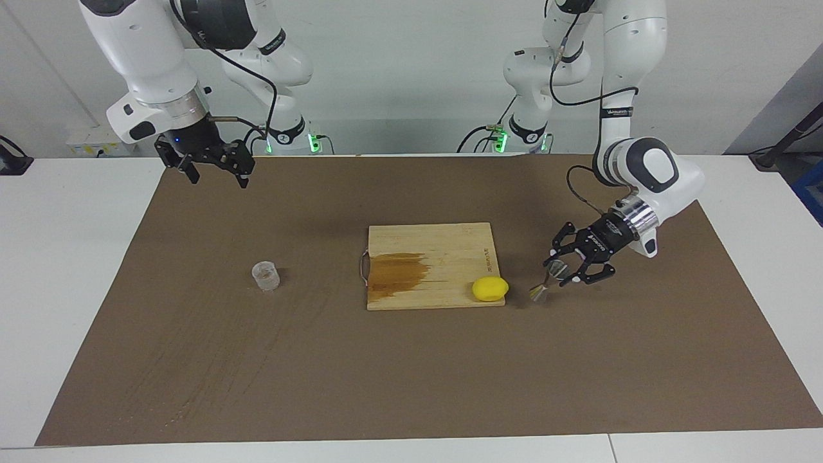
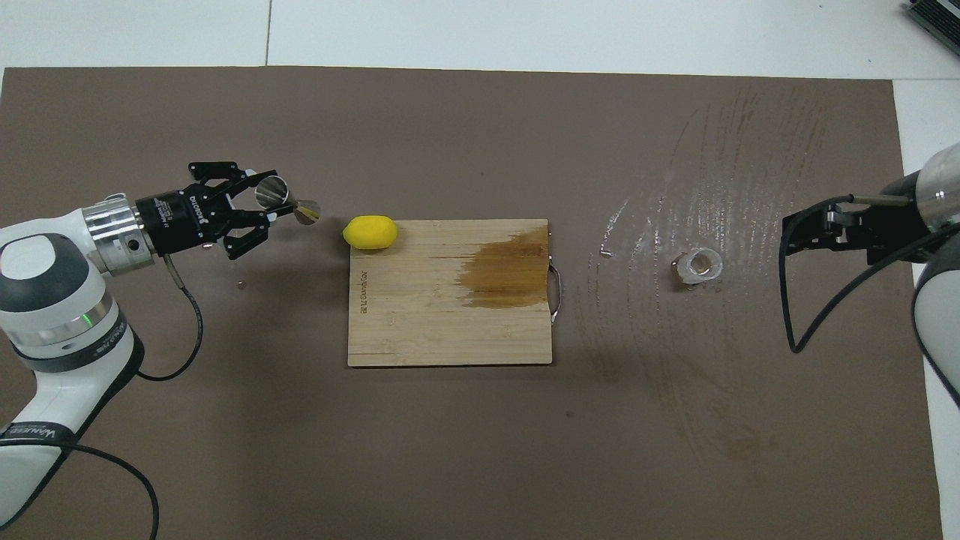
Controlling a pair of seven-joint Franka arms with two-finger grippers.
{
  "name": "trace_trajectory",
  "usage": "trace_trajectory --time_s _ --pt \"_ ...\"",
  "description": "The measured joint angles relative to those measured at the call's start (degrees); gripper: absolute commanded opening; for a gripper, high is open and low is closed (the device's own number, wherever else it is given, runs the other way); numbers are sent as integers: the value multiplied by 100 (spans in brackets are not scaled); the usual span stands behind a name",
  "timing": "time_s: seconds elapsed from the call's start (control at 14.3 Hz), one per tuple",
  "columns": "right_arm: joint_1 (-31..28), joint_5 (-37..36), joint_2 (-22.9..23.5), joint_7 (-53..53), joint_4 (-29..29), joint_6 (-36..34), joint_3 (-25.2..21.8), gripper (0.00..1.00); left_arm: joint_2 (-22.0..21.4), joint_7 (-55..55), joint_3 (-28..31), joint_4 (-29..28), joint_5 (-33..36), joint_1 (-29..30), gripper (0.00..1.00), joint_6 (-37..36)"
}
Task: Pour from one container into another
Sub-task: 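Lift the metal cup with the left gripper and carry it over the board, then set the metal cup on the board while the right gripper opens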
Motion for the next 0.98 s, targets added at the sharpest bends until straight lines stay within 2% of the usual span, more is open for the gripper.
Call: trace_trajectory --time_s 0.21,0.7,0.98 --pt "0 0 0 0 0 0 0 100 -19 -559 -42 232 -80 -646 0 550" --pt "0 0 0 0 0 0 0 100 10 -727 -249 209 -1138 -2902 0 2863" --pt "0 0 0 0 0 0 0 100 109 -754 -248 162 -1378 -3751 0 3483"
